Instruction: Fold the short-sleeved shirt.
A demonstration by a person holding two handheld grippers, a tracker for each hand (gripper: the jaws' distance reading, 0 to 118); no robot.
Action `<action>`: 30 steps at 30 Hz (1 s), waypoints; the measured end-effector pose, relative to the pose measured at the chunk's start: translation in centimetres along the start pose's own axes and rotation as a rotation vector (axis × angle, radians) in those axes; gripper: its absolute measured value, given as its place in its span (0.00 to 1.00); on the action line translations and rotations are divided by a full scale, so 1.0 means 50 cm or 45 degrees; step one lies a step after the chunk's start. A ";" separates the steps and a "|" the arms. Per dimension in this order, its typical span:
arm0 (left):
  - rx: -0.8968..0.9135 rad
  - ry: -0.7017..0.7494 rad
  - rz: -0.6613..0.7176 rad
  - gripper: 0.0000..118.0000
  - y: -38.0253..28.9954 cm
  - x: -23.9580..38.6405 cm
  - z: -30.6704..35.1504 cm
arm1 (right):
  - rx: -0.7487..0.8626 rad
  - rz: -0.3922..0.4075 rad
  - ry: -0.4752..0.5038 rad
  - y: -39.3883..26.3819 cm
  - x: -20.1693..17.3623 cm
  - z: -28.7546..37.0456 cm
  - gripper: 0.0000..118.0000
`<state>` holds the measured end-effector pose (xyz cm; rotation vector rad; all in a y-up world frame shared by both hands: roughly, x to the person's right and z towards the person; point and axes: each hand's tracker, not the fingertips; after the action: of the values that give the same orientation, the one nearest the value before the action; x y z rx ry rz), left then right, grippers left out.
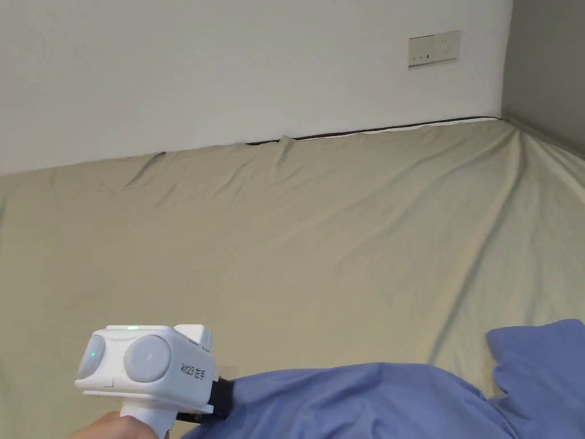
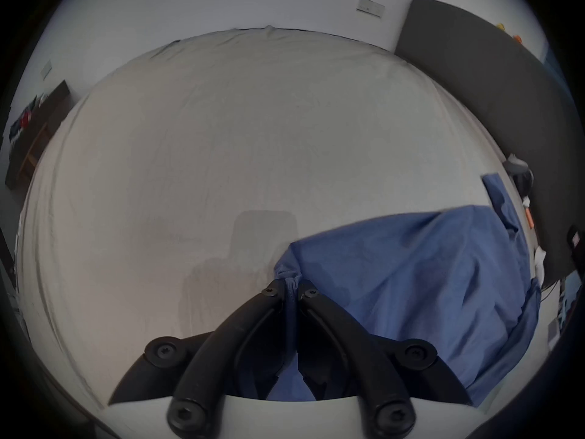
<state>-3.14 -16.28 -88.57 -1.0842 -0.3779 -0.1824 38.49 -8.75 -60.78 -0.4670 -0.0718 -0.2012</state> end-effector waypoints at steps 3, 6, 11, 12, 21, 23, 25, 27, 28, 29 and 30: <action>-0.013 -0.038 0.042 0.04 -0.015 0.000 -0.013 | 0.012 -0.024 -0.037 0.017 0.005 0.006 0.36; 0.043 -0.040 0.085 0.04 -0.028 -0.007 -0.019 | -0.062 -0.065 -0.131 0.032 0.032 -0.018 0.92; 0.047 -0.084 0.214 0.03 -0.024 -0.030 -0.020 | -0.309 -0.012 -0.212 0.055 0.080 -0.109 0.91; 0.048 -0.079 0.232 0.03 -0.024 -0.030 -0.021 | -0.342 0.018 -0.205 0.054 0.086 -0.131 0.91; 0.073 0.042 0.045 0.04 -0.027 0.016 -0.013 | -0.683 -0.039 -0.259 -0.002 0.150 -0.304 0.64; 0.035 0.043 0.001 0.03 -0.014 0.020 -0.011 | -0.645 0.056 -0.332 -0.010 0.133 -0.295 0.28; 0.014 -0.004 0.029 0.03 -0.004 0.007 -0.004 | -0.543 0.130 -0.262 -0.008 0.123 -0.273 0.19; 0.055 -0.189 0.120 0.03 -0.002 -0.011 0.012 | -0.460 0.074 -0.190 0.001 0.123 -0.253 0.01; 0.091 -0.299 0.201 0.03 -0.003 -0.021 0.021 | -0.519 0.044 -0.206 0.003 0.128 -0.247 0.01; 0.107 -0.367 0.261 0.03 -0.006 -0.029 0.031 | -0.518 0.038 -0.189 0.006 0.129 -0.239 0.01; 0.135 -0.423 0.288 0.03 -0.009 -0.033 0.043 | -0.471 0.036 -0.162 0.012 0.124 -0.231 0.01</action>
<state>-5.25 -14.63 -87.93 -1.0445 -0.5518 0.2195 44.92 -14.55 -70.64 -0.8487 -0.1542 -0.1568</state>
